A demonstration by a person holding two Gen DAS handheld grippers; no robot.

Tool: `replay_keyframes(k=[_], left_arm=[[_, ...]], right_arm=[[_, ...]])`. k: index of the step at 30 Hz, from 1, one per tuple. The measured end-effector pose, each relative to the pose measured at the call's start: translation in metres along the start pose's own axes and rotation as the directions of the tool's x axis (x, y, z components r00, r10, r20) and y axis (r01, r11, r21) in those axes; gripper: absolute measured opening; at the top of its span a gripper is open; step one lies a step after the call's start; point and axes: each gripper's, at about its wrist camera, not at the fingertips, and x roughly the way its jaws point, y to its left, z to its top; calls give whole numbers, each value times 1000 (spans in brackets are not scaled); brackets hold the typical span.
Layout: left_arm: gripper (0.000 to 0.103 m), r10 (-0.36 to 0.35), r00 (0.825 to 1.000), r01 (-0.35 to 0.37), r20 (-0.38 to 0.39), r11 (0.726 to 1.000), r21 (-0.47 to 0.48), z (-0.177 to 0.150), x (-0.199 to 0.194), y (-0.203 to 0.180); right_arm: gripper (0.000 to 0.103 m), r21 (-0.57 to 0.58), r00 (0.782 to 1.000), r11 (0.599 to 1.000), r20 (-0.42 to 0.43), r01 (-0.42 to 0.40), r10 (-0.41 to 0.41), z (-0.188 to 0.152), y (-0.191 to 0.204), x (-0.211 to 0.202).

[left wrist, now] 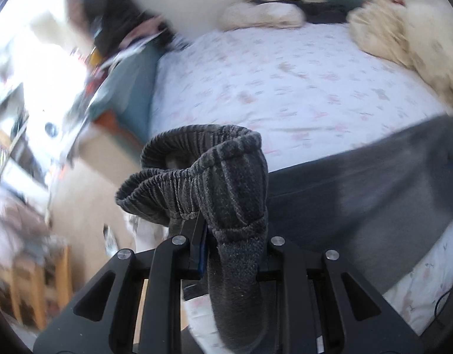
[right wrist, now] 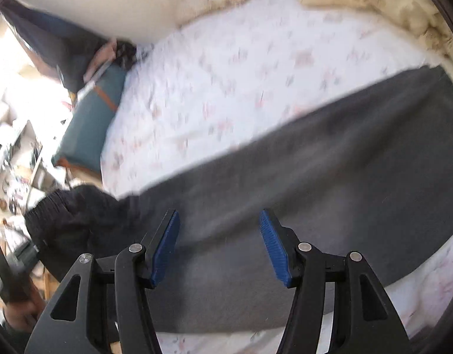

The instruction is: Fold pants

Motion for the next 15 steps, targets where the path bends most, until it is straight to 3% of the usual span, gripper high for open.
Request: replay_keyframes(k=[4,7,11,13,14,15], left_arm=[[18,5,1000,-3,-11,983,186,-5,2,-93],[18,-2,999,16,-46,947,322,-21,17,-156],[19,-17,988,74,-153,924,376,-46,52,-200],[24,-62,983,123,-174,924,362,-54,61,-203],[33,-98,976,165,-194,915,369,-57,64,-205],[51,-165,959,242,-231,899,365,-60,67,-205]], right_arm=[[60,63,996,998,92,-23,17,16,-23,-35],[60,49,991,999,135,-8,1,25,-33,-53],[61,115,990,993,141,-4,-12,28,-61,-61],[61,123,993,992,116,7,-21,29,-64,-53],[61,124,994,992,108,4,-18,29,-64,-51],[61,127,995,992,100,-12,-1,29,-64,-47]])
